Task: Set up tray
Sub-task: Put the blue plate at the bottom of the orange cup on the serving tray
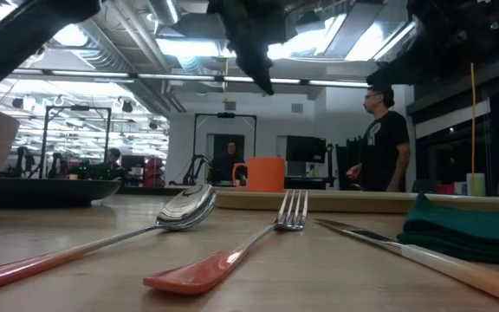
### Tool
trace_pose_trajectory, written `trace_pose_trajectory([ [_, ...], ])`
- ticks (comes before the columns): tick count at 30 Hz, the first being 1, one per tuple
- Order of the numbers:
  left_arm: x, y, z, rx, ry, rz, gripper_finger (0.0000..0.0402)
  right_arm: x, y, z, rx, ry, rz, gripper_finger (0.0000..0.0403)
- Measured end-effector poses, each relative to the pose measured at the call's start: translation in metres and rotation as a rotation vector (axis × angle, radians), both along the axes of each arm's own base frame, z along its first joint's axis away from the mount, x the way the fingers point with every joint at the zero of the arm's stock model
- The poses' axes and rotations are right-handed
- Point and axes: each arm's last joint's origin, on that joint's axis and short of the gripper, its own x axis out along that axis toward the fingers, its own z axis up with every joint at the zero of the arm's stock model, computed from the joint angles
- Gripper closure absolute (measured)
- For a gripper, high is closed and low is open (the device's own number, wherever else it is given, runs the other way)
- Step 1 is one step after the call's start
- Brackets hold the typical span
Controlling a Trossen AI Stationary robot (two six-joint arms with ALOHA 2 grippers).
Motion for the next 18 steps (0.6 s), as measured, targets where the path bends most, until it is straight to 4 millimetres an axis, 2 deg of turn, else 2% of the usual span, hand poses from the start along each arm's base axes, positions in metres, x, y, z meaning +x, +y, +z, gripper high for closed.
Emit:
trace_pose_trajectory([
  [4,0.001,-0.013,-0.009,0.012,0.060,0.077,0.0398,0.000,0.000,-0.001,0.019,0.007,-0.007,0.0391],
  [8,0.001,-0.029,-0.025,0.007,0.142,0.099,0.0399,0.000,0.000,-0.001,0.018,0.010,-0.006,0.0391],
  [13,-0.005,-0.054,-0.040,-0.014,0.159,0.108,0.0401,0.000,0.000,-0.001,0.018,0.010,-0.006,0.0391],
  [18,-0.034,-0.081,-0.048,0.013,0.119,0.172,0.0401,-0.001,0.000,-0.002,0.017,0.013,-0.005,0.0391],
])
